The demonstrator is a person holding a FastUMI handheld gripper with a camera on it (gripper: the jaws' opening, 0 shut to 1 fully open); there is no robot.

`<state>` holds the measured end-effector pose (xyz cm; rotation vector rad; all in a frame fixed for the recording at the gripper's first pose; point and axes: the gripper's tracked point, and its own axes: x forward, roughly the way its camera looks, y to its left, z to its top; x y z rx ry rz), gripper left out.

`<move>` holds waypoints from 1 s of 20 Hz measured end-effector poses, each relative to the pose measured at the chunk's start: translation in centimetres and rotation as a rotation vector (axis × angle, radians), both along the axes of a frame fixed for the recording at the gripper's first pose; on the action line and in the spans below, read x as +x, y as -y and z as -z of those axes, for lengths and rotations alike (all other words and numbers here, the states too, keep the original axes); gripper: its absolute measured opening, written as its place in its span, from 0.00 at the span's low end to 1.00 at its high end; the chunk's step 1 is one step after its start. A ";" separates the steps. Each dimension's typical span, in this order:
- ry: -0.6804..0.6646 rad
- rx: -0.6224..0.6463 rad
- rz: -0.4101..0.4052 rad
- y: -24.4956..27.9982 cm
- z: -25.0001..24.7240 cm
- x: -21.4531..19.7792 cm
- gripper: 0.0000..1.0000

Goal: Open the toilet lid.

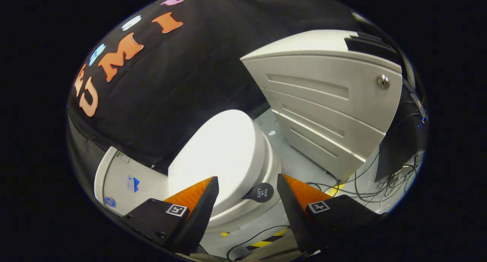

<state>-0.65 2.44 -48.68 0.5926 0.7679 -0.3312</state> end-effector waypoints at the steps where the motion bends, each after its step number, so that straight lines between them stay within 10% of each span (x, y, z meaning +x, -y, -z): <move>1: -0.010 0.012 0.016 0.1 1.0 0.1 0.99; 20: -0.048 0.349 0.141 0.0 8.8 1.9 0.41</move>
